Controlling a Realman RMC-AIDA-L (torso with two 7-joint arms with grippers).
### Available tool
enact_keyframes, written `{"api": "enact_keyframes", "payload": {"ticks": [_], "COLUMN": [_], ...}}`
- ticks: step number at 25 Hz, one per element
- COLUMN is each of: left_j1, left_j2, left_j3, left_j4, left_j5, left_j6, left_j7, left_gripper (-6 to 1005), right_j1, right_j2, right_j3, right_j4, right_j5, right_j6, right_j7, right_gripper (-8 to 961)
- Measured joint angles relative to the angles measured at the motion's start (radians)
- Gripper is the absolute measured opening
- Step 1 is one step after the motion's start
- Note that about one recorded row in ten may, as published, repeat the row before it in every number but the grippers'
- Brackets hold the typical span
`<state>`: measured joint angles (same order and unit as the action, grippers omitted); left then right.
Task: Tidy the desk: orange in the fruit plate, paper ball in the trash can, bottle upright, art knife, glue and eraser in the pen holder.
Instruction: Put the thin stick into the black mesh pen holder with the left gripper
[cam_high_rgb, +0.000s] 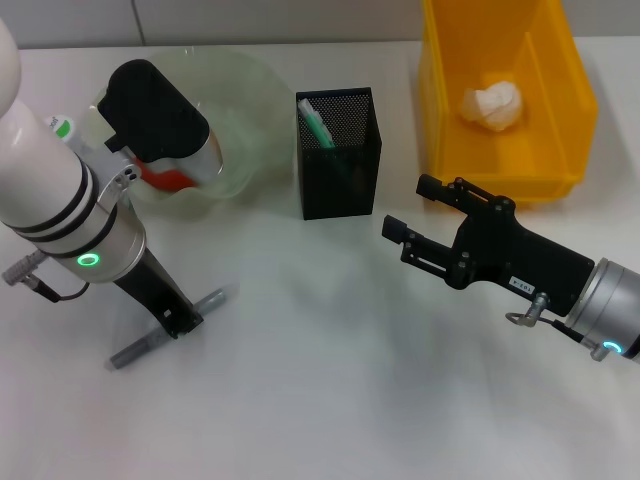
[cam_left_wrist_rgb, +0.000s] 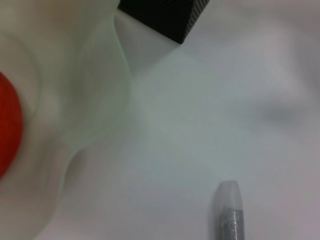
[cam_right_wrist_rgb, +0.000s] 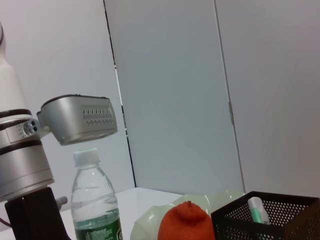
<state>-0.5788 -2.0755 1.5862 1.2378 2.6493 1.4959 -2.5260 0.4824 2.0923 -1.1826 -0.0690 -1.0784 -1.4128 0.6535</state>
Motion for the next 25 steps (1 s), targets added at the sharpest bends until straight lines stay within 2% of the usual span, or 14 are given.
{"api": "enact_keyframes", "payload": {"ticks": [5,11,12,14,15,19,20,24,25], "left_j1": [-0.002,0.011,0.02,0.023,0.027,0.025,0.022,0.02,0.021], "left_j2": [0.0,0.001,0.003,0.004,0.003,0.003,0.003,0.001,0.001], "left_j3": [-0.006,-0.03,-0.052,-0.064,-0.102,-0.142,-0.144,-0.141,-0.141], "left_j4": [0.008,0.091,0.144,0.168,0.21,0.249,0.262,0.27,0.272], "left_j5": [-0.003,-0.034,-0.07,-0.089,-0.14,-0.241,-0.302,-0.372,-0.438], "left_j6": [0.0,0.006,0.006,0.005,-0.002,-0.041,-0.09,-0.171,-0.236], "left_j7": [0.005,0.006,0.01,0.013,0.031,0.071,0.106,0.157,0.195], "left_gripper": [147,147,147,148,148,148,148,146,146], "right_j1": [0.0,0.0,0.0,-0.003,-0.004,-0.005,-0.005,-0.005,-0.004], "right_j2": [0.0,0.0,0.0,0.0,0.0,0.0,0.0,0.0,0.0], "right_j3": [0.003,0.015,0.015,0.019,0.025,0.043,0.05,0.052,0.051], "right_j4": [0.0,0.0,0.0,0.001,0.004,0.01,0.013,0.018,0.026], "right_j5": [0.0,0.0,0.0,0.0,0.0,0.0,0.0,0.0,0.0], "right_j6": [-0.001,0.001,0.001,0.003,0.004,0.004,0.0,-0.006,-0.013], "right_j7": [0.0,0.0,0.0,0.0,0.0,0.001,0.001,0.008,0.018], "right_gripper": [730,730,730,729,729,730,730,729,729]}}
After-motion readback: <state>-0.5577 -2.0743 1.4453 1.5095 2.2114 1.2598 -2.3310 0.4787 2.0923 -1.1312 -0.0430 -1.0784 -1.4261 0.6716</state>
